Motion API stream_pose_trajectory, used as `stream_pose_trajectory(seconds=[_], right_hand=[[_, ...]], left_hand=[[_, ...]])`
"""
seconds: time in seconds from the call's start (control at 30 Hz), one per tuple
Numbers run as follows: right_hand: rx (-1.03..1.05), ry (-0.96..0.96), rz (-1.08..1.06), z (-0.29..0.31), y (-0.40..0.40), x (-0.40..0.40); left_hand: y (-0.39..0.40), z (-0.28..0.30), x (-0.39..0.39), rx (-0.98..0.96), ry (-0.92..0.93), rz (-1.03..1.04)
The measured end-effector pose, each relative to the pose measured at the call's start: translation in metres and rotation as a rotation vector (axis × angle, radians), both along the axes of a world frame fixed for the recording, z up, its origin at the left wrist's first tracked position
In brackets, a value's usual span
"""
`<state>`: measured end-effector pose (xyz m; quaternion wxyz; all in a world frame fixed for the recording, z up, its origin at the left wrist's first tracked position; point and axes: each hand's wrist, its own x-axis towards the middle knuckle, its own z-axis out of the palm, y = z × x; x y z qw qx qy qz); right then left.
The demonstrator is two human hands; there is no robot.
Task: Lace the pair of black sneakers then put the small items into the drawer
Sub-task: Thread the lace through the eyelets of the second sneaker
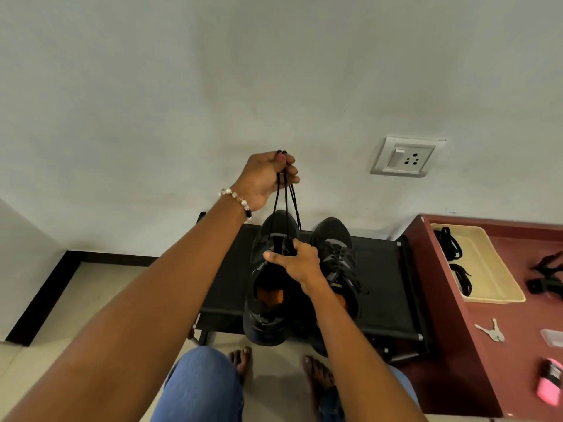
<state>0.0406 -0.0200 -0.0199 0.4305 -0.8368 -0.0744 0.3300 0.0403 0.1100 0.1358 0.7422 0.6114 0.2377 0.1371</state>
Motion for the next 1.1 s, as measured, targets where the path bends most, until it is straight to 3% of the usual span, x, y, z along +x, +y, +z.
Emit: stream_pose_trajectory(seconds=[0.1, 0.17, 0.33, 0.47, 0.6, 0.67, 0.73, 0.8, 0.87, 0.93, 0.97, 1.1], right_hand=[[0.023, -0.017, -0.015, -0.032, 0.001, 0.009], [-0.045, -0.116, 0.024, 0.01, -0.003, -0.01], [-0.087, -0.106, 0.044, 0.029, 0.004, -0.011], [0.198, -0.281, -0.026, 0.052, 0.022, 0.0], [0.536, -0.191, -0.118, 0.095, 0.028, 0.016], [0.621, -0.214, -0.142, 0.108, 0.022, 0.023], [0.686, -0.231, -0.176, 0.113, 0.011, 0.029], [0.746, -0.219, -0.175, 0.115, 0.0, 0.031], [0.728, -0.223, -0.128, 0.116, -0.007, 0.03], [0.682, -0.222, -0.069, 0.114, -0.01, 0.025], [0.67, -0.212, -0.049, 0.11, -0.01, 0.022], [0.671, -0.173, -0.032, 0.096, -0.012, 0.014]], left_hand=[[-0.004, 0.017, 0.006, 0.065, 0.002, -0.024], [-0.009, 0.018, 0.005, 0.062, 0.004, -0.046], [-0.005, 0.016, -0.001, 0.048, 0.01, -0.059], [0.002, 0.015, -0.006, 0.052, 0.012, -0.104], [0.008, 0.014, -0.014, 0.089, 0.047, -0.102], [0.015, 0.009, -0.019, 0.162, 0.11, -0.01], [0.028, 0.0, -0.023, 0.141, 0.19, 0.211], [0.041, -0.014, -0.032, 0.245, 0.374, 0.388], [0.042, -0.027, -0.044, 0.504, 0.676, 0.338], [0.034, -0.039, -0.053, 0.613, 0.782, 0.219], [0.026, -0.043, -0.055, 0.619, 0.716, 0.173], [-0.001, -0.059, -0.058, 0.499, 0.15, -0.12]])
